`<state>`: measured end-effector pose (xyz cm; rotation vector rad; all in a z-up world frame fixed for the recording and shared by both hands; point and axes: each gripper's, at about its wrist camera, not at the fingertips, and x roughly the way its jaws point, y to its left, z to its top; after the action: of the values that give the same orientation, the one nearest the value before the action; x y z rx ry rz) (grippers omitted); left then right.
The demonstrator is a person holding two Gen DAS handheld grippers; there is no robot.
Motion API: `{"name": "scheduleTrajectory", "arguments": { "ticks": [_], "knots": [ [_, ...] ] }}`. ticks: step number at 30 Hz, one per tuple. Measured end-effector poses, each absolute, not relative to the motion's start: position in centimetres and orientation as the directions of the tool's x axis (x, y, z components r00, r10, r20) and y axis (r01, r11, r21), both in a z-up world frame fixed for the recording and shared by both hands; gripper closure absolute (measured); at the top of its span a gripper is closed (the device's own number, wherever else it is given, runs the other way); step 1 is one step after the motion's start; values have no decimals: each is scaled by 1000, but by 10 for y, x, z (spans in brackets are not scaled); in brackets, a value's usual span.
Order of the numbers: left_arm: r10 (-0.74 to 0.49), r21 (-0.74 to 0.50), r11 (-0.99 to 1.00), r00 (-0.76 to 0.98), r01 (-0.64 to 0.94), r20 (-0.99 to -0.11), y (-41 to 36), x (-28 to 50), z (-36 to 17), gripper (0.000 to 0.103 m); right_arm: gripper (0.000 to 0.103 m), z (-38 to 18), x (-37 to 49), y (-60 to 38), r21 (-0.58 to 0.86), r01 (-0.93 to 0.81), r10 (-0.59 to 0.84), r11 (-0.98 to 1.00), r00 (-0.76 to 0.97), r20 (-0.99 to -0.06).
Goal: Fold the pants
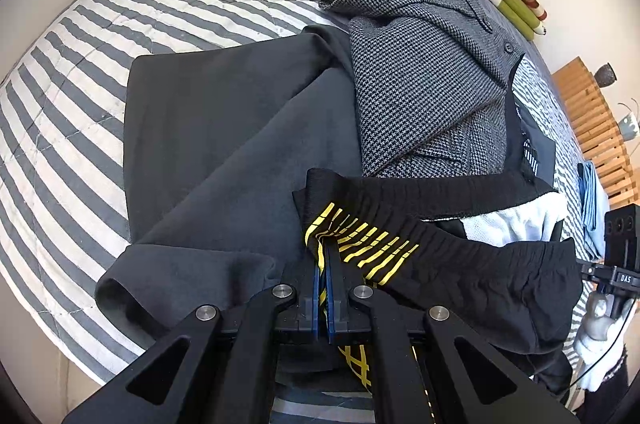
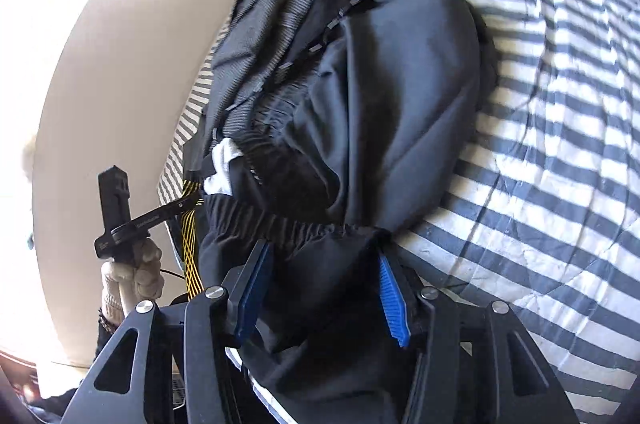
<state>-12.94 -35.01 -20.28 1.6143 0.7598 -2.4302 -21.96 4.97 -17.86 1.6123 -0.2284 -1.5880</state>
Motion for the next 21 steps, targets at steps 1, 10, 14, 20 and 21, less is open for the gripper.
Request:
{"name": "scheduleTrajectory", "arguments": {
  "ticks": [1,10,14,20,21],
  "knots": [
    [167,-344,-861,-429,376,-888,-350,-129,-201,102,55,-180,-222,45,674,392,-659,-626,196,-726],
    [147,-353,-909,-620,223,-771,-316,-148,-74,102,99,-86,-236,71,628,455,-741,-631,-114,-662],
    [184,-328,-944,-743,49,-644,-274,-159,19,102,99,21,-227,130,567,514,-760,-644,-339,-555],
    [267,-284,-951,-792,-124,-549,-209,-147,76,102,99,119,-175,210,401,560,-689,-724,-578,-437],
    [275,-275,-952,-775,-135,-570,-200,-143,63,102,99,117,-169,220,404,547,-680,-733,-580,-448]
  ]
}}
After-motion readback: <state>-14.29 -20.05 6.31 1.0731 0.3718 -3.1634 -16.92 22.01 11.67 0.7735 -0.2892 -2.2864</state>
